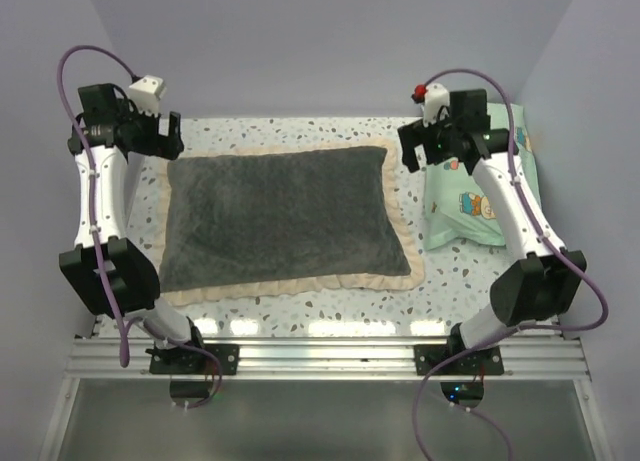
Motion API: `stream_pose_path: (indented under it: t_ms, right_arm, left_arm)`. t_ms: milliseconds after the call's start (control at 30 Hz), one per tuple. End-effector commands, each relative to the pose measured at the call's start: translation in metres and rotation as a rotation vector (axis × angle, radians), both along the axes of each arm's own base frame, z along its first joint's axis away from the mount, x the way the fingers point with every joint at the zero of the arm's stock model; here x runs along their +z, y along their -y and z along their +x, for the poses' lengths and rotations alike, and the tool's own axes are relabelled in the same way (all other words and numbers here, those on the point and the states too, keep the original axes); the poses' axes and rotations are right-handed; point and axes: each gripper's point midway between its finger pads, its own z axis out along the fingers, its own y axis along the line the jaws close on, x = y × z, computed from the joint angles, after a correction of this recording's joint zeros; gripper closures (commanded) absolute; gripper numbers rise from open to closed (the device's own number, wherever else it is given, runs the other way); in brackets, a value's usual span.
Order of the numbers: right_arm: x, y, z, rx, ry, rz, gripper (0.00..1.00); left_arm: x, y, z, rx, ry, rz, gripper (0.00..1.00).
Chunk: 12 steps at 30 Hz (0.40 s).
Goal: Put the pillow into the pillowcase
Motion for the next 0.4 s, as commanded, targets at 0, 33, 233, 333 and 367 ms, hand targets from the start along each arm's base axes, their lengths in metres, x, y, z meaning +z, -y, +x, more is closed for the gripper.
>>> stream_pose_path:
  t_ms: [0,33,233,333,367]
  right_arm:
    - [-0.076,-0.024,-0.071,0.033,-0.293,0.161,0.01]
    - [-0.079,-0.024,-0.073,0.033,-0.272,0.172,0.02]
    - [-0.099,-0.018,-0.107,-0.018,-0.274,0.200,0.01]
    - [-0.101,-0.018,-0.112,-0.030,-0.263,0.211,0.01]
    - [-0.099,-0.018,-0.112,-0.030,-0.261,0.213,0.02]
  left_arm:
    - [-0.058,0.027,-0.034,-0.039,-0.147,-0.115,0.00]
    - [-0.060,0.030,-0.043,-0.047,-0.144,-0.112,0.00]
    - [-0.098,0.043,-0.070,-0.044,-0.144,-0.043,0.00]
    - [-0.102,0.043,-0.073,-0.028,-0.143,-0.022,0.00]
    - [-0.099,0.043,-0.071,-0.026,-0.133,-0.016,0.00]
